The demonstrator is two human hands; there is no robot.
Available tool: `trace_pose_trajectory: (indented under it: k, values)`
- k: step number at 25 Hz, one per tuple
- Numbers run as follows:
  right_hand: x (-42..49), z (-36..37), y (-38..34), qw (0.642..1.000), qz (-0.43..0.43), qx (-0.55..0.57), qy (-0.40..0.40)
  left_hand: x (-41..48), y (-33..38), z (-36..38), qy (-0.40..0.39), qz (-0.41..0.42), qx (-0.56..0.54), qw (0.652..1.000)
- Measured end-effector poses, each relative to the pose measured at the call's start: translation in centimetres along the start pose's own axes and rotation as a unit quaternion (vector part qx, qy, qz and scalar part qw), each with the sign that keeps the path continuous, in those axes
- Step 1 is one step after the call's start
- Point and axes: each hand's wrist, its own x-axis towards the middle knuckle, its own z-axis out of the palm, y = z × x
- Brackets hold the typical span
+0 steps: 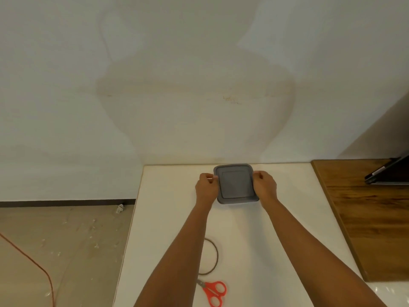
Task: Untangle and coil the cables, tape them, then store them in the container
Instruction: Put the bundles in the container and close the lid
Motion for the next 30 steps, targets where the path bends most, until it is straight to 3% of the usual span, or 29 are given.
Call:
trace_pose_trajectory:
  k: [2,3,5,6,8,11,13,15,18,23,27,29,30]
  values:
    - [-2.5,0.0,1.5,0.988,-0.118,-0.047,0.089,-0.6,-0.4,-1.2,0.017,-0.002,-0.01,1.0]
    - [-5.1,0.1,2.6,0.971,-0.207,-0.069,0.093,-1.1,-0.7,-1.9,0.029,0.003,-0.005,1.0]
    - [-11.9,1.5,4.3,0.932,-0.306,-0.183,-0.063,-2.3,-1.5,-3.1,0.046,0.009,0.014,0.999]
    - [-14.7,2.5,5.1,0.908,-0.297,-0.256,-0.149,-3.0,-1.8,-3.6,0.051,0.009,0.018,0.998]
    - [-17.2,4.4,6.6,0.893,-0.232,-0.319,-0.217,-4.5,-2.3,-4.1,0.053,0.02,0.021,0.998]
    - [-17.0,3.2,6.2,0.943,-0.155,-0.205,-0.211,-6.9,-2.8,-5.2,0.066,0.054,0.037,0.996]
    - [-15.8,-0.2,5.3,0.985,-0.089,-0.02,-0.148,-8.0,-4.0,-6.3,0.071,0.083,0.073,0.991]
    - [-13.4,-4.3,4.0,0.994,-0.058,0.094,-0.014,-8.8,-5.6,-7.3,0.062,0.097,0.124,0.986]
    - [-6.9,-7.6,3.3,0.986,0.006,0.102,0.132,-10.0,-8.0,-7.3,0.029,0.097,0.179,0.979]
    - [-0.5,-5.0,5.2,0.984,0.136,0.066,0.097,-11.2,-9.0,-5.3,-0.015,0.071,0.173,0.982]
    - [-2.5,-4.7,4.4,0.987,0.101,0.051,0.114,-11.2,-8.5,-5.2,-0.014,0.075,0.18,0.981]
    - [-7.3,-3.4,5.6,0.995,-0.034,-0.004,0.094,-11.1,-8.3,-5.4,-0.011,0.073,0.185,0.98]
    - [-10.7,-2.3,6.3,0.99,-0.123,-0.063,0.017,-11.1,-8.1,-5.4,-0.011,0.07,0.182,0.981]
